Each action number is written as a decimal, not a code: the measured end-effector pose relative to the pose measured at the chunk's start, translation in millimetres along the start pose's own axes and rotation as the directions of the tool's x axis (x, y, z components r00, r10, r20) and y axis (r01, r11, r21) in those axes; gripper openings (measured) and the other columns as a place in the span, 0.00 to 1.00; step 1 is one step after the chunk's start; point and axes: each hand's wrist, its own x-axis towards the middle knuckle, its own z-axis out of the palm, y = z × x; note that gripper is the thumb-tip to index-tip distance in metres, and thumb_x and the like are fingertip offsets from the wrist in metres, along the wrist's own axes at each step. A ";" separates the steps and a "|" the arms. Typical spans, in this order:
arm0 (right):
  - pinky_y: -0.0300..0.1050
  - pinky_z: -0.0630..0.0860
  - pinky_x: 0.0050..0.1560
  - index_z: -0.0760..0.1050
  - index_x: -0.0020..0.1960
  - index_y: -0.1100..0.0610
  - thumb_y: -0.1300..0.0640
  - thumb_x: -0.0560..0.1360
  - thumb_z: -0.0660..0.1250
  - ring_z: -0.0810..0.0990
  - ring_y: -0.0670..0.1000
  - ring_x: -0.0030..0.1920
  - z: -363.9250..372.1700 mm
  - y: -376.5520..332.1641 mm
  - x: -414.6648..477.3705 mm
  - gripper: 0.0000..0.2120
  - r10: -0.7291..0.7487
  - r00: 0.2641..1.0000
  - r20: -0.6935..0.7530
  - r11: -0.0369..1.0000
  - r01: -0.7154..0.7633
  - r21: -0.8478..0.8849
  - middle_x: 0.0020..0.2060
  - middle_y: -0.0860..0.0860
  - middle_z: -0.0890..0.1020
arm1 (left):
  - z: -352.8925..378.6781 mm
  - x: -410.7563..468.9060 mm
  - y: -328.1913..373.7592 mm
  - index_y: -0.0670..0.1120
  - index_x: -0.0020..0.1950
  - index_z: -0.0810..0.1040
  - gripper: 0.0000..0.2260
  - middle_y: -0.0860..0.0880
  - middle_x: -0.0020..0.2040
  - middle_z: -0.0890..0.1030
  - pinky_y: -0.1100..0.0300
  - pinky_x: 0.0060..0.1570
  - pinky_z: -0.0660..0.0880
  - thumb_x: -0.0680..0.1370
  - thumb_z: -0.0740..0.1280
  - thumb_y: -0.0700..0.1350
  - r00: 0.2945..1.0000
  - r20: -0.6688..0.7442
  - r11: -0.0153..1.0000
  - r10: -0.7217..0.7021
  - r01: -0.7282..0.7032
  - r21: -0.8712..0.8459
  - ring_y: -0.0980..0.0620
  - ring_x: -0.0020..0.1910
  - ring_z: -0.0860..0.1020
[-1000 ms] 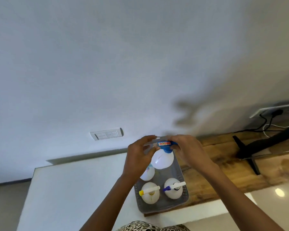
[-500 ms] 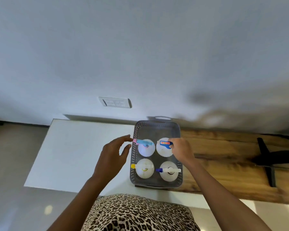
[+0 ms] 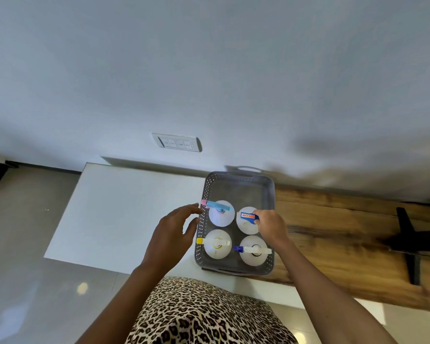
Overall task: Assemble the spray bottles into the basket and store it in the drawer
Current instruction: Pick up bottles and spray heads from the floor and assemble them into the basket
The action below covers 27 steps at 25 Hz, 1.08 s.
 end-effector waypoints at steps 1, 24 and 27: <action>0.42 0.75 0.51 0.72 0.64 0.58 0.58 0.76 0.62 0.79 0.54 0.55 0.9 -0.7 1.3 0.17 0.002 1.000 -0.003 1.000 -0.002 0.001 0.56 0.57 0.81 | 0.8 -0.6 -1.1 0.49 0.57 0.77 0.11 0.51 0.63 0.78 0.64 0.56 0.69 0.75 0.65 0.41 1.000 0.004 1.000 -0.001 0.001 0.005 0.51 0.59 0.77; 0.45 0.65 0.68 0.63 0.70 0.59 0.60 0.76 0.63 0.66 0.53 0.70 -2.1 -25.1 -103.0 0.23 0.246 0.935 -0.254 0.929 -0.153 0.337 0.70 0.56 0.69 | -8.5 5.7 10.3 0.46 0.56 0.77 0.10 0.48 0.62 0.79 0.66 0.53 0.68 0.76 0.64 0.40 0.865 0.271 0.901 0.423 -0.434 -0.020 0.49 0.59 0.78; 0.44 0.65 0.67 0.65 0.69 0.58 0.59 0.76 0.62 0.67 0.52 0.70 14.2 -40.9 -140.4 0.21 0.376 0.868 -0.324 0.882 -0.227 0.413 0.68 0.56 0.71 | -8.8 -1.2 12.0 0.46 0.56 0.78 0.10 0.48 0.61 0.80 0.68 0.50 0.68 0.76 0.63 0.41 0.774 0.367 0.845 0.515 -0.530 -0.069 0.49 0.57 0.78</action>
